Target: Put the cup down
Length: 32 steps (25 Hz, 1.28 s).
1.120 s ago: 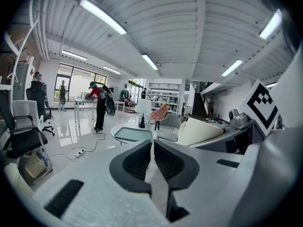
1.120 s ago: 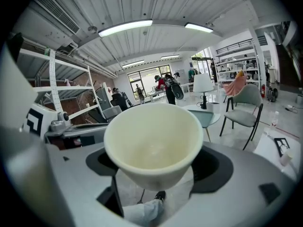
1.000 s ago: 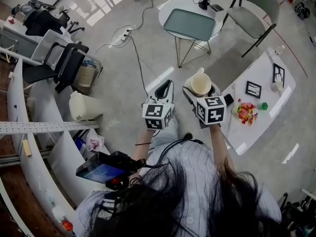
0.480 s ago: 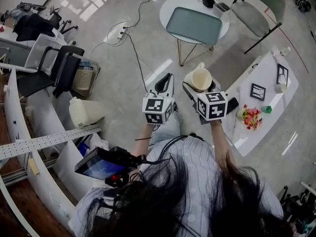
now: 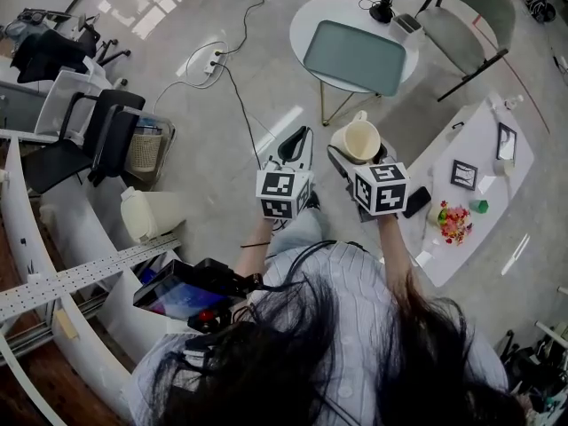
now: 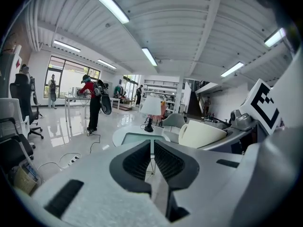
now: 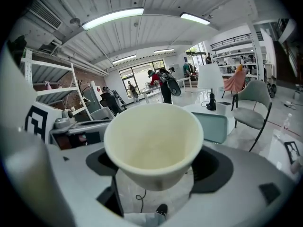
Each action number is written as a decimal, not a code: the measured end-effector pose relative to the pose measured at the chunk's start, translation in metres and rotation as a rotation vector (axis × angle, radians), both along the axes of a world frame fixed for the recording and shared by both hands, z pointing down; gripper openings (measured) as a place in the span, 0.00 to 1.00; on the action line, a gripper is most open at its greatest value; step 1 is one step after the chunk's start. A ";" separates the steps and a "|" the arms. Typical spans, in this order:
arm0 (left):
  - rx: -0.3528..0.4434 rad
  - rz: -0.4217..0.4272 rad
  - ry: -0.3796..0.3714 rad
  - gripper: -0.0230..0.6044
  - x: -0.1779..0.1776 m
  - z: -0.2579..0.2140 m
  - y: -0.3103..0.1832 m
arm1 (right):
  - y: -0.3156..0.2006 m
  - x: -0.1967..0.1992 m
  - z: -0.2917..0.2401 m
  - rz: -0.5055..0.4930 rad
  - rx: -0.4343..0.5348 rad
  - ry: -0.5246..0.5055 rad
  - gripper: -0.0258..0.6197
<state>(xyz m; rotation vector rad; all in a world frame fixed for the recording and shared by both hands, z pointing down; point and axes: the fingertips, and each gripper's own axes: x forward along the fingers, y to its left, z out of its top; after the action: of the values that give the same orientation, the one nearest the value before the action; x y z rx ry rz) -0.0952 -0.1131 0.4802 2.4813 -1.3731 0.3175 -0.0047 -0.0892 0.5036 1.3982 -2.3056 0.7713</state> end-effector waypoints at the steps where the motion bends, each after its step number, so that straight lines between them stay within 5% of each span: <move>1: 0.002 0.004 0.002 0.09 -0.002 -0.001 -0.005 | -0.005 -0.001 -0.001 0.004 0.000 0.003 0.66; 14: 0.019 0.062 0.026 0.09 -0.024 -0.001 -0.053 | -0.050 -0.025 -0.003 0.045 0.013 0.028 0.66; 32: -0.044 0.015 0.050 0.09 -0.040 0.021 -0.068 | -0.074 -0.031 0.011 0.023 -0.045 0.041 0.66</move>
<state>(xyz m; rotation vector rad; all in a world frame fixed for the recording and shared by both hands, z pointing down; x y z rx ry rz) -0.1351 -0.1811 0.5008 2.4479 -1.3138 0.2841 -0.0361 -0.1629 0.5151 1.4104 -2.2311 0.7885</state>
